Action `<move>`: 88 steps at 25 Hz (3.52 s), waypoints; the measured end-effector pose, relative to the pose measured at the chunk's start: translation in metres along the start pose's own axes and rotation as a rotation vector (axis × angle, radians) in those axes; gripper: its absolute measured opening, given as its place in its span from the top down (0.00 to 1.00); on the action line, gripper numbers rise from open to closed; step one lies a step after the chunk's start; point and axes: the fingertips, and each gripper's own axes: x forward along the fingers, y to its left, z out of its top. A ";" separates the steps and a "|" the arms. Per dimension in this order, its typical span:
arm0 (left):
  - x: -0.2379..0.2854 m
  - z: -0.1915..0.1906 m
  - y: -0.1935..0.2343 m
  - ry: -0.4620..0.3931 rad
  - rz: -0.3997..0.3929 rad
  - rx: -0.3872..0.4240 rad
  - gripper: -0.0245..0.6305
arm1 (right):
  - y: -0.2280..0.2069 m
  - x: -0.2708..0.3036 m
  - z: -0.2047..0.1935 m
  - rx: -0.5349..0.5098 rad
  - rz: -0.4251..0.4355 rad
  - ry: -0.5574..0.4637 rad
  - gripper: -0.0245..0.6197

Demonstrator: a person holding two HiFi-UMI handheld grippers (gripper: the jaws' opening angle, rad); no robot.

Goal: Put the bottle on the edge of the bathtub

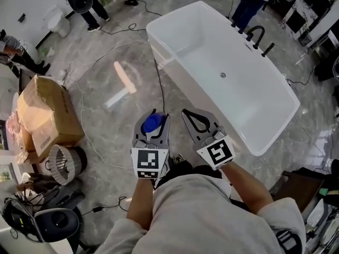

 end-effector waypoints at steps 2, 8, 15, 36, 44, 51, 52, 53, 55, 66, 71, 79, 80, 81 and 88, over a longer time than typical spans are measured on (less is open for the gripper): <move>0.002 -0.001 0.012 0.004 -0.002 -0.004 0.70 | 0.003 0.010 -0.002 0.001 0.011 0.012 0.95; 0.009 -0.008 0.041 0.030 0.023 -0.033 0.70 | 0.007 0.042 -0.001 0.008 0.057 0.034 0.95; 0.026 -0.020 0.073 0.075 0.078 -0.042 0.70 | 0.002 0.088 -0.009 0.022 0.148 0.031 0.95; 0.196 -0.009 0.189 0.147 0.196 -0.132 0.70 | -0.138 0.257 -0.041 0.027 0.283 0.082 0.95; 0.233 0.002 0.203 0.150 0.202 -0.136 0.70 | -0.172 0.281 -0.039 0.004 0.303 0.081 0.95; 0.230 -0.003 0.245 0.152 0.215 -0.132 0.70 | -0.155 0.317 -0.032 -0.016 0.354 0.085 0.95; 0.231 -0.006 0.252 0.157 0.211 -0.133 0.70 | -0.151 0.324 -0.032 -0.018 0.363 0.089 0.95; 0.233 -0.009 0.260 0.161 0.203 -0.134 0.70 | -0.148 0.332 -0.033 -0.018 0.371 0.095 0.95; 0.238 -0.015 0.278 0.169 0.183 -0.135 0.70 | -0.143 0.353 -0.035 -0.009 0.378 0.108 0.95; 0.235 -0.046 0.391 0.217 0.035 -0.087 0.70 | -0.086 0.474 -0.031 0.027 0.430 0.152 0.95; 0.225 -0.057 0.447 0.208 0.035 -0.080 0.70 | -0.050 0.522 -0.020 0.003 0.456 0.143 0.95; 0.220 -0.066 0.489 0.202 -0.024 -0.052 0.70 | -0.027 0.560 -0.009 -0.036 0.450 0.153 0.95; 0.221 -0.068 0.493 0.202 -0.029 -0.053 0.70 | -0.025 0.563 -0.010 -0.043 0.449 0.157 0.95; 0.222 -0.070 0.497 0.203 -0.034 -0.056 0.70 | -0.024 0.567 -0.011 -0.032 0.442 0.162 0.95; 0.252 -0.075 0.504 0.226 -0.102 -0.057 0.70 | -0.040 0.584 -0.019 -0.041 0.413 0.191 0.95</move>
